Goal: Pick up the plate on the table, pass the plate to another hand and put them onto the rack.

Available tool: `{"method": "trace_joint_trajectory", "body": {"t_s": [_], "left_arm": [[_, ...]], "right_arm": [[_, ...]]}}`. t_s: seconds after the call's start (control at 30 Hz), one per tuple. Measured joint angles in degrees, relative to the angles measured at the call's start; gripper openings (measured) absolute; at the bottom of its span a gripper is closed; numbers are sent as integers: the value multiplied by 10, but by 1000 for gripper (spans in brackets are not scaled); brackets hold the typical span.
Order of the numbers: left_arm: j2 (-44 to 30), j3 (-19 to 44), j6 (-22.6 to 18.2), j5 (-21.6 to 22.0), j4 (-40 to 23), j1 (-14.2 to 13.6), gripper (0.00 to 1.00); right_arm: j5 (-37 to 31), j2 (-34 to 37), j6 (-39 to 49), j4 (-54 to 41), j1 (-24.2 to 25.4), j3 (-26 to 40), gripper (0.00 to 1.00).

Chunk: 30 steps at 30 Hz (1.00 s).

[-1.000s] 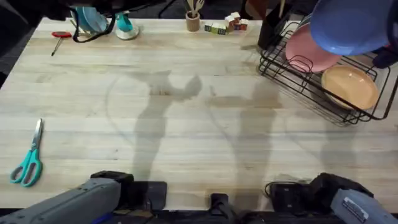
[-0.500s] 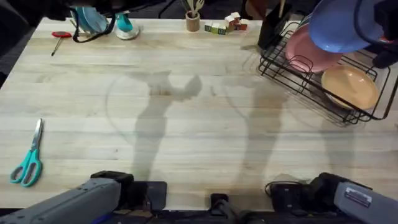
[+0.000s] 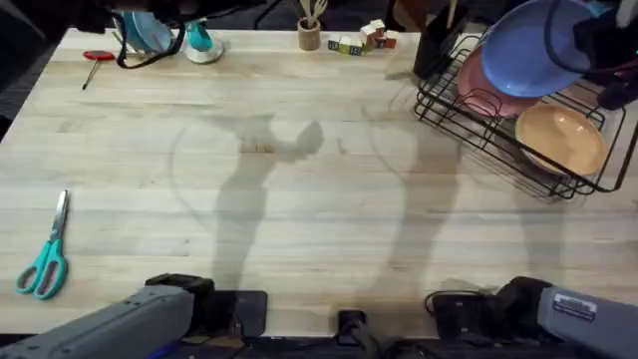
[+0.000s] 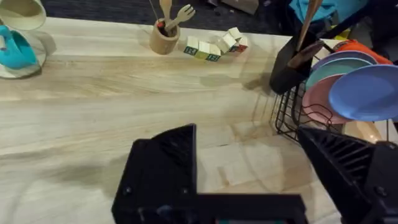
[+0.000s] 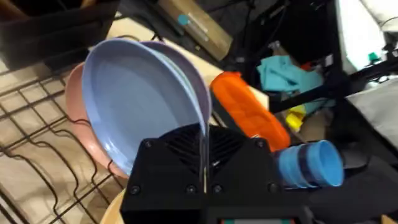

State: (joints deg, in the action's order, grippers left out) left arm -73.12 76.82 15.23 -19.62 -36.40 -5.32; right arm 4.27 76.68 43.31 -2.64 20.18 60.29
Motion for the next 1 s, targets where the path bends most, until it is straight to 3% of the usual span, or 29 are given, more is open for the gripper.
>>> {"method": "trace_joint_trajectory", "body": {"t_s": [0.3,0.73,0.8,1.0], "left_arm": [[0,0,11,0,0,0,993],[0,0,11,0,0,0,993],[0,0,11,0,0,0,993],[0,0,11,0,0,0,993]], "right_arm": [[6,53,0,-11,0,0,30],[35,68,0,-50,0,1,30],[35,69,1,-54,0,1,128],[37,69,4,-53,-3,1,948]]}}
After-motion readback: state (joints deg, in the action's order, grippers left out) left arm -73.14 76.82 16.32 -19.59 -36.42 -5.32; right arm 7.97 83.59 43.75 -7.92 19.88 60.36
